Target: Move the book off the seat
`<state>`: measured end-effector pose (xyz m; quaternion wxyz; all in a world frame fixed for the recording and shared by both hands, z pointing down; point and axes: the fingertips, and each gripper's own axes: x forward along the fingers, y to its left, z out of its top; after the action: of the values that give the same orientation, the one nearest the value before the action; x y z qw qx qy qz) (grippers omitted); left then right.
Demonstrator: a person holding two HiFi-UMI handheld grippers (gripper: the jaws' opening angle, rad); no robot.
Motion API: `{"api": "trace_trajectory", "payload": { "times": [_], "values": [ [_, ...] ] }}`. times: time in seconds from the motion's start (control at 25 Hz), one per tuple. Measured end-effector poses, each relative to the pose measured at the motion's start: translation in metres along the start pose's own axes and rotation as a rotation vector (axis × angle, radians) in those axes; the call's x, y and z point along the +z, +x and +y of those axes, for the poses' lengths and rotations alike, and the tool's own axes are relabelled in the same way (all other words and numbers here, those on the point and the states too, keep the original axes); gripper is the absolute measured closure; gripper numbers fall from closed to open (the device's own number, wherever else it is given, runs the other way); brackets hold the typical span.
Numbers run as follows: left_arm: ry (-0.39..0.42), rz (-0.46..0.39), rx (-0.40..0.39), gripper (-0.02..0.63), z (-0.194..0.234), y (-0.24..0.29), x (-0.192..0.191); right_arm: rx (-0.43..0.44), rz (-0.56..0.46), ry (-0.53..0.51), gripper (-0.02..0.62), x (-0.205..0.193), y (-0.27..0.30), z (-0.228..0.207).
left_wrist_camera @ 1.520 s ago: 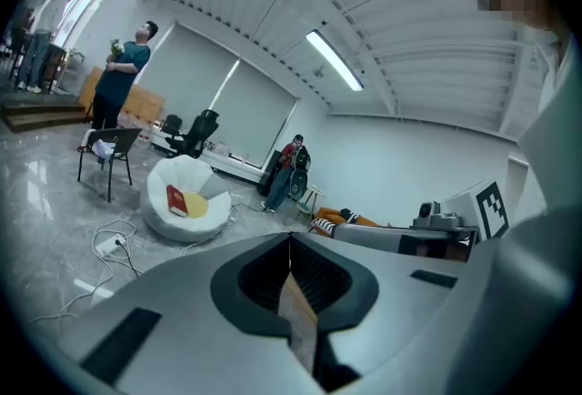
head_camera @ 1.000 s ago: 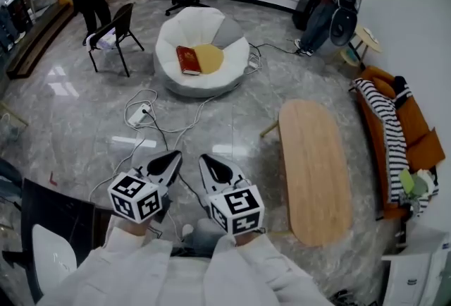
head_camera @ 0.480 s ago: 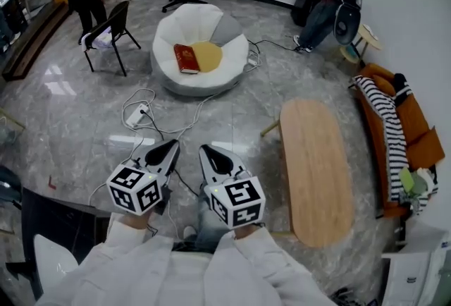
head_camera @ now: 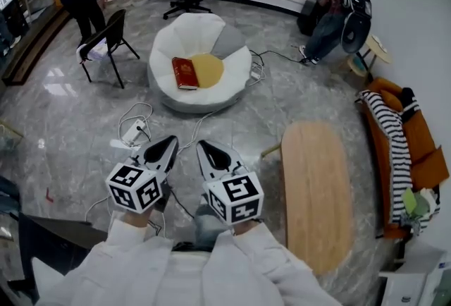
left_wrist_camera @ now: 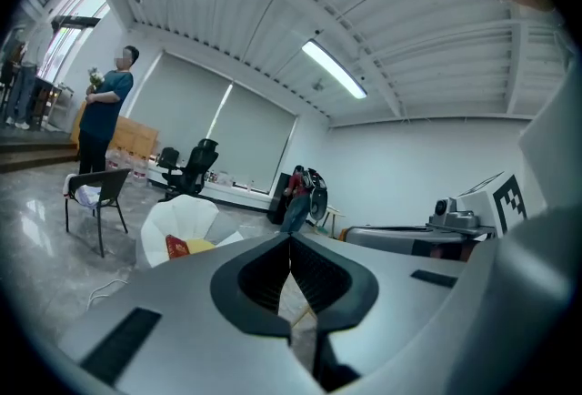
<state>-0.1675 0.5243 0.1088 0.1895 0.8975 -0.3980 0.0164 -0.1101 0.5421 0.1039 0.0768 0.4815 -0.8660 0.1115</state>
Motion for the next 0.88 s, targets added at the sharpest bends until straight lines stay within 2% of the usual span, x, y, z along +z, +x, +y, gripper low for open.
{"api": "trace_trajectory", "payload": {
  "times": [0.32, 0.56, 0.88],
  "values": [
    [-0.035, -0.046, 0.07, 0.6, 0.043, 0.108, 0.043, 0.074, 0.009, -0.019, 0.583, 0.035, 0.069, -0.087],
    [-0.023, -0.049, 0.099, 0.6, 0.058, 0.149, 0.059, 0.107, 0.03, 0.013, 0.583, 0.038, 0.099, -0.123],
    [-0.053, -0.02, 0.098, 0.6, 0.109, 0.209, 0.06, 0.113, 0.036, 0.03, 0.583, 0.04, 0.159, -0.163]
  ]
}}
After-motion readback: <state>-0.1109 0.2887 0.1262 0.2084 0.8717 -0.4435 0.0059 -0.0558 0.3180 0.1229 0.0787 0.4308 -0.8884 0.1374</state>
